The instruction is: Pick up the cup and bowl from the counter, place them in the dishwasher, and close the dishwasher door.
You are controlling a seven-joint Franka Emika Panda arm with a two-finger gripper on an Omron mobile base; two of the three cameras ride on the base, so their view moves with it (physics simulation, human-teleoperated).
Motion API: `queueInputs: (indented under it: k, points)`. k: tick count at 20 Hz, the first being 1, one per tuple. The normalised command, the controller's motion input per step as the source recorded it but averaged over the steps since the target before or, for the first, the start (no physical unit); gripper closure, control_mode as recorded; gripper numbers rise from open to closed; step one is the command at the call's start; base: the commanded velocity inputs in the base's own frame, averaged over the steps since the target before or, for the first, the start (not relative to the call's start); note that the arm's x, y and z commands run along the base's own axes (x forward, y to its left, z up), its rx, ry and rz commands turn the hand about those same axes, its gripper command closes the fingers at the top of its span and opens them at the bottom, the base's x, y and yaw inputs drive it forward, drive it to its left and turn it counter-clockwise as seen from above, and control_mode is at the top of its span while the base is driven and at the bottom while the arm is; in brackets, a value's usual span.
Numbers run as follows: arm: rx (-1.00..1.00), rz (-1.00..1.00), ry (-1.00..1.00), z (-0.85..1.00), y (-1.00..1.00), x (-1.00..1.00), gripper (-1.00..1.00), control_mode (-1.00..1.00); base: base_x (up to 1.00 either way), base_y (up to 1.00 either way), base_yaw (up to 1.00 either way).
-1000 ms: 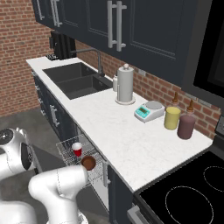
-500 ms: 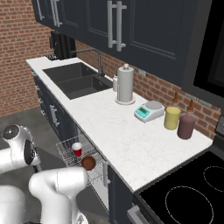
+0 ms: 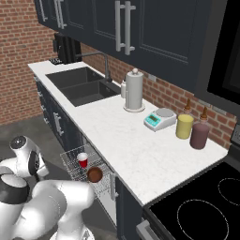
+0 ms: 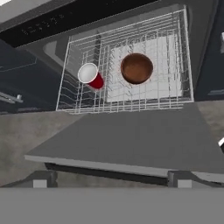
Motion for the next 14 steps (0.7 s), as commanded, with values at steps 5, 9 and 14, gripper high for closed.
queueInputs:
  k: [5, 9, 14]
  points:
    - [-0.14, 0.01, 0.06, -0.44, 0.3, 0.47, -1.0, -1.0, 0.0, 0.0, 0.0]
    - [-0.05, 0.0, 0.0, -0.12, 0.01, 0.2, -1.0, -1.0, 0.0, 0.0, 0.0]
    - [-0.01, 0.0, 0.01, -0.03, 0.0, 0.13, -1.0, -1.0, 0.0, 0.0, 0.0]
